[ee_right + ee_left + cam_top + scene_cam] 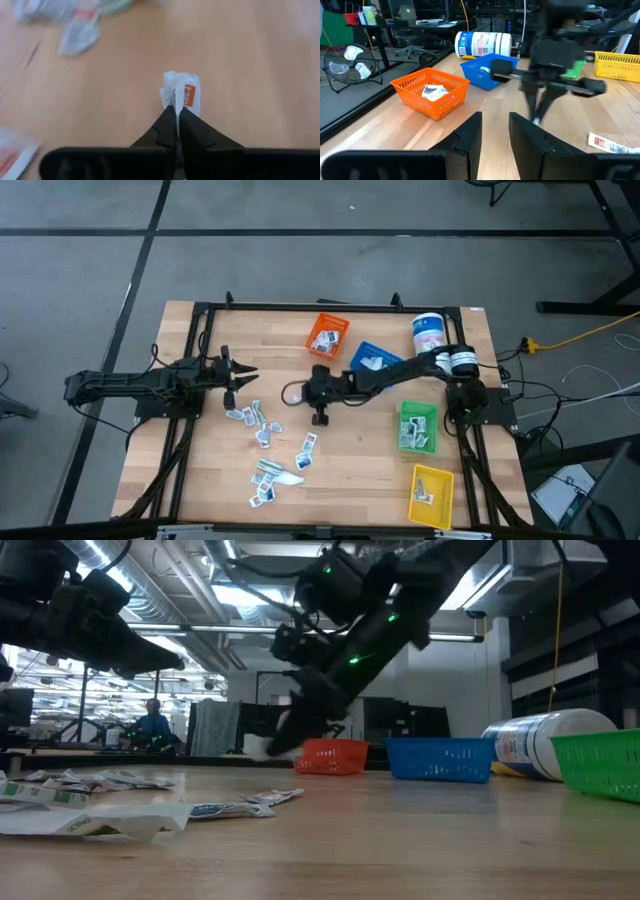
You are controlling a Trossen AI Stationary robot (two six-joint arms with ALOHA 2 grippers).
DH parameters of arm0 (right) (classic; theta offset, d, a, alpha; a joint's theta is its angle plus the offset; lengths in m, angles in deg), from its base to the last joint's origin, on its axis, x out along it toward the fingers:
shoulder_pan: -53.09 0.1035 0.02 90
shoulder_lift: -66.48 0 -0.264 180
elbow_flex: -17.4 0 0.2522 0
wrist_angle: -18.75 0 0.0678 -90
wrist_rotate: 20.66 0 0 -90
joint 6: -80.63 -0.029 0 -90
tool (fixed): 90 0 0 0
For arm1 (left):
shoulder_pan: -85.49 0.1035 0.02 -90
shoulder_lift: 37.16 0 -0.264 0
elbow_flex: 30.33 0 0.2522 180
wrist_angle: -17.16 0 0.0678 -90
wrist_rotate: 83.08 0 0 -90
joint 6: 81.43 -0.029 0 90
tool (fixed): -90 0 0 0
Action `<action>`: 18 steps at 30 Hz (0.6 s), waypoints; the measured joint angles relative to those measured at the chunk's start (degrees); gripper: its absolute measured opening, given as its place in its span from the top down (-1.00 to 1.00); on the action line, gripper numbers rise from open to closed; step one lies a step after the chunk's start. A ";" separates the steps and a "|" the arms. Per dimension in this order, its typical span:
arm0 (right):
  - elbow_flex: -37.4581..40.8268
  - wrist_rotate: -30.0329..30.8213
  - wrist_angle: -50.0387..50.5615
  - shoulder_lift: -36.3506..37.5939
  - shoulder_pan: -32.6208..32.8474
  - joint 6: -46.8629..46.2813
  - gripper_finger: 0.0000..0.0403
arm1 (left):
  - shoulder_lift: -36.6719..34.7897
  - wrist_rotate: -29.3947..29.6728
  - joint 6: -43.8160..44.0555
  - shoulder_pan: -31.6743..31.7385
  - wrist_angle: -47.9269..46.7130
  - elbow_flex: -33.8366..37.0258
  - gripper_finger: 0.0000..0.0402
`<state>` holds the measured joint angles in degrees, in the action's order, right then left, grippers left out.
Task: Pick & Place First Aid Supplies
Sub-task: Put the orange ointment pack into the yellow basket
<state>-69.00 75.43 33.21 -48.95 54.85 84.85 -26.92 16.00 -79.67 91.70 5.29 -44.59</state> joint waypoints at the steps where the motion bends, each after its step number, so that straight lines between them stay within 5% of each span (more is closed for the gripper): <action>1: 0.02 -0.38 2.19 0.43 0.73 -0.35 0.96 | -0.02 -0.02 0.02 0.00 0.02 0.00 0.54; 8: 0.02 1.63 16.68 2.31 6.53 -7.75 0.91 | -0.01 -0.02 0.01 0.00 0.00 0.01 0.55; 18: 0.00 23.13 23.12 2.40 15.56 -18.67 0.89 | 0.00 -0.02 0.01 0.00 0.00 0.02 0.55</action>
<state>-69.00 98.56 56.32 -46.55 70.41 66.18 -26.93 15.98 -79.65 91.70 5.29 -44.57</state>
